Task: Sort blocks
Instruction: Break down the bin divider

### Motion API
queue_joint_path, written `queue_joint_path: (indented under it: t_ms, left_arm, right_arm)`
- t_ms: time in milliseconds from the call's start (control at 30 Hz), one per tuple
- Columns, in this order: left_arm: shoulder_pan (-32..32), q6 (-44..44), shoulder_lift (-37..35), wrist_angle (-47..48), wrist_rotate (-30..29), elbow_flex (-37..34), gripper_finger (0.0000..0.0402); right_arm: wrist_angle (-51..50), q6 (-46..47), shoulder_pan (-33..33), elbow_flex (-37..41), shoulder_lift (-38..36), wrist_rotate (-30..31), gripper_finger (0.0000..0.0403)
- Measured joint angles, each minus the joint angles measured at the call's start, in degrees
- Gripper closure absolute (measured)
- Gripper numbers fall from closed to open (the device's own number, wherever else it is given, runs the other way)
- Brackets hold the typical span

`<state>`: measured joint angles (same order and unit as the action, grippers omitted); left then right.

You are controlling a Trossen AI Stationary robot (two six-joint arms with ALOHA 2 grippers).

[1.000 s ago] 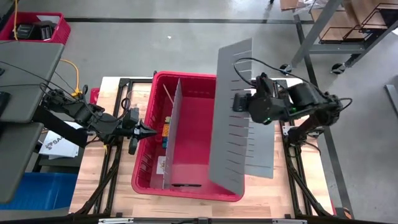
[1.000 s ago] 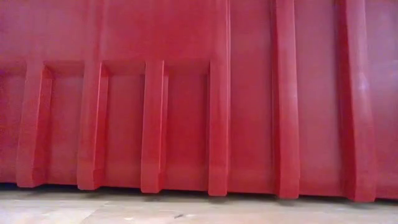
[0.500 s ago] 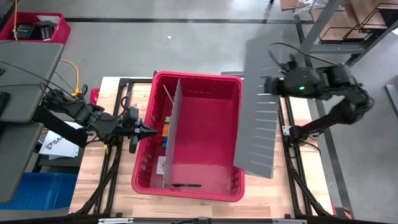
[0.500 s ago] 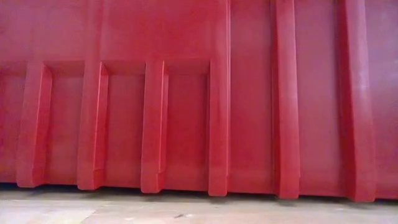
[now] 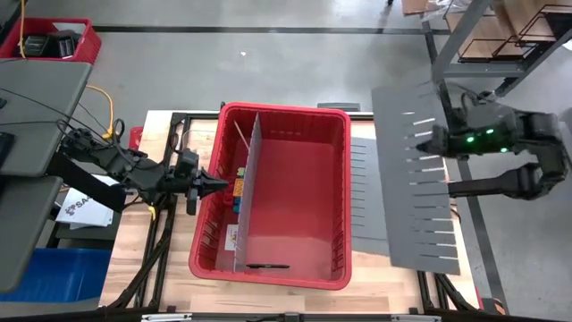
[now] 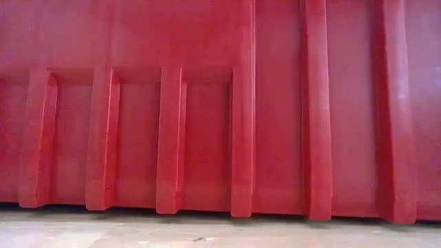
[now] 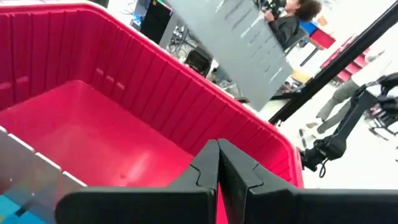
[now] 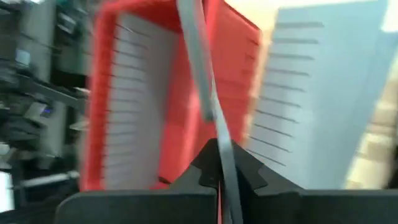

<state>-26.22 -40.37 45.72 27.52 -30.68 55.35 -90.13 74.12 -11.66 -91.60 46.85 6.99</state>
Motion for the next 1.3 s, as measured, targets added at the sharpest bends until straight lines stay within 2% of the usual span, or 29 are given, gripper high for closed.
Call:
queue_joint_path:
  t_ms: [100,267,333,500,667,833,933,1033,1167,1300]
  left_arm:
    - [0.0,-0.2,0.0,-1.1,-0.7,0.0,0.0402]
    - [0.0,-1.6,0.0,-2.0,-2.1,0.0,0.0402]
    - [0.0,-1.6,0.0,-2.2,-2.2,0.0,0.0402]
    - [0.0,0.8,0.0,-2.0,-2.6,0.0,0.0401]
    - [0.0,3.3,0.0,-1.9,-2.6,0.0,0.0401]
    - [0.0,3.5,0.0,-1.8,-2.3,0.0,0.0402]
    - [0.0,3.5,0.0,-1.8,0.7,0.0,0.0402]
    - [0.0,3.5,0.0,-1.9,4.4,0.0,0.0402]
    - [0.0,3.5,0.0,-1.9,6.0,0.0,0.0401]
    - [0.0,4.5,0.0,-2.1,6.1,0.0,0.0402]
  right_arm:
    - [0.0,0.0,0.1,7.0,-0.1,-1.4,0.0403]
    - [1.4,1.6,0.0,18.7,1.3,0.4,0.0403]
    - [5.5,4.2,0.0,23.3,1.3,0.4,0.0403]
    - [24.6,6.5,0.1,33.8,2.4,-1.9,0.0403]
    - [28.1,11.5,0.4,39.7,6.3,-1.6,0.0403]
    - [33.0,12.5,2.1,41.4,10.2,-1.0,0.0401]
    - [34.1,9.8,2.9,41.4,11.9,-0.6,0.0382]
    - [33.6,7.1,3.7,40.9,12.8,0.1,0.0342]
    - [31.2,2.4,3.8,39.4,12.8,0.2,0.0278]
    - [21.5,-1.8,3.8,34.7,12.7,0.7,0.0227]
